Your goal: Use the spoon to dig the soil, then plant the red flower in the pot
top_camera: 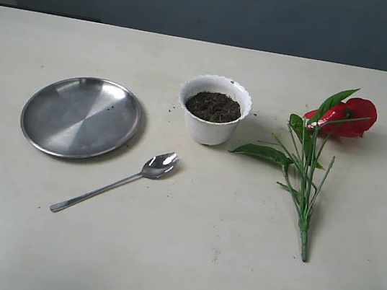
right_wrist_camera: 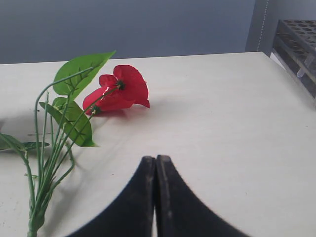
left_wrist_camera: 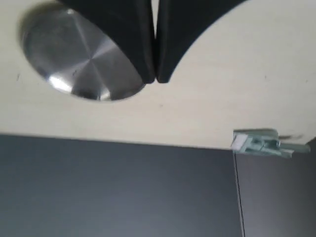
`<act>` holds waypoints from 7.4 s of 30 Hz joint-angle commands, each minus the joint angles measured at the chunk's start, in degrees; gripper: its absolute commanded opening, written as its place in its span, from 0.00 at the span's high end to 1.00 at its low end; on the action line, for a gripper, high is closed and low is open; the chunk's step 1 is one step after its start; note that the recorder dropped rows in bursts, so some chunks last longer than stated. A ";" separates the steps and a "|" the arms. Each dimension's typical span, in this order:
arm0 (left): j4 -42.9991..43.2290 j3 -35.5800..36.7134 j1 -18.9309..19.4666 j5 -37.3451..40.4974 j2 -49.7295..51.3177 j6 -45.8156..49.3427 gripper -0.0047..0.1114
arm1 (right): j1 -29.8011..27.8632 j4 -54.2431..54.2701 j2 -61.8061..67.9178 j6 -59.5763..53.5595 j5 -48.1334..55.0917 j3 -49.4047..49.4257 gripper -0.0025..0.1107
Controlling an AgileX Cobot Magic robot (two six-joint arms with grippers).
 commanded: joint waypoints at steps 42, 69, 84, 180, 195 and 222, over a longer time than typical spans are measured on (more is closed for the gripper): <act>-15.02 0.06 -0.39 -48.17 -0.32 -20.72 0.96 | -0.34 0.02 -0.17 -0.33 -0.42 0.12 0.98; 107.06 -50.61 -0.39 -56.35 50.09 -107.82 0.44 | -0.34 0.02 -0.17 -0.33 -0.42 0.12 0.98; 107.06 -55.72 -0.39 -56.09 59.71 -99.80 0.64 | -0.34 0.02 -0.17 -0.33 -0.42 0.12 0.98; 103.63 -55.80 -5.00 -26.90 49.12 -68.77 0.41 | -0.34 0.02 -0.17 -0.33 -0.42 0.12 0.98; 107.06 -50.19 -10.10 -38.57 57.27 -81.01 0.42 | -0.34 0.02 -0.17 -0.33 -0.42 0.12 0.98; 103.68 -49.51 -10.10 -20.67 48.56 -108.18 0.96 | -0.34 0.02 -0.17 -0.33 -0.42 0.12 0.98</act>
